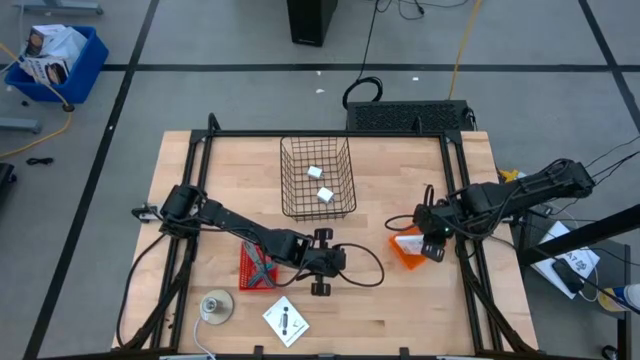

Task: Pick and place items into bin
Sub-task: Put the top white card reader box into the orange bin, then put the white card reader box into the orange bin

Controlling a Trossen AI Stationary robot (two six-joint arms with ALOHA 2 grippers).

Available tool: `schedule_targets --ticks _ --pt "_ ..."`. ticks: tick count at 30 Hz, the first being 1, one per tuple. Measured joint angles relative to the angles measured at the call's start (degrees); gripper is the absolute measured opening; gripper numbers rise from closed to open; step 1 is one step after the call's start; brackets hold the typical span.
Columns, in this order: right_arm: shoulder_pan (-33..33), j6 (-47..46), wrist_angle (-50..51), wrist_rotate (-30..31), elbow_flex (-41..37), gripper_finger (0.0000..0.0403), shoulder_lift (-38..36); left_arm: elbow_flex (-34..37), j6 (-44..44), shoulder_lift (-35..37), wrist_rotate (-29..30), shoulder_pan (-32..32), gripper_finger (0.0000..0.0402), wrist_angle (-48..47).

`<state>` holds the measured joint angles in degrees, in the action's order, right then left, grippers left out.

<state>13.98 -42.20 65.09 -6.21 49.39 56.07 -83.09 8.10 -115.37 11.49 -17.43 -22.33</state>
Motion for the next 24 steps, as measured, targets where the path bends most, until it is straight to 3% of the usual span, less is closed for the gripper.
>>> schedule_targets --ticks 7,12,20,24 --pt "0.0 0.14 -1.15 -1.52 0.0 0.0197 0.0 0.0 0.02 0.0 0.0 0.0 0.0035 0.0" --pt "-0.61 7.9 1.29 -1.27 0.0 0.0244 -0.82 0.0 0.02 0.0 0.0 0.0 0.0035 -0.13" --pt "-0.87 2.69 0.57 -1.37 0.0 0.0265 -2.74 0.0 0.02 0.0 -0.01 0.0 0.0035 0.0" --pt "-0.22 -2.87 -8.26 -1.29 0.0 0.0262 -2.8 0.0 -0.22 0.0 -0.02 0.0 0.0035 -0.17"
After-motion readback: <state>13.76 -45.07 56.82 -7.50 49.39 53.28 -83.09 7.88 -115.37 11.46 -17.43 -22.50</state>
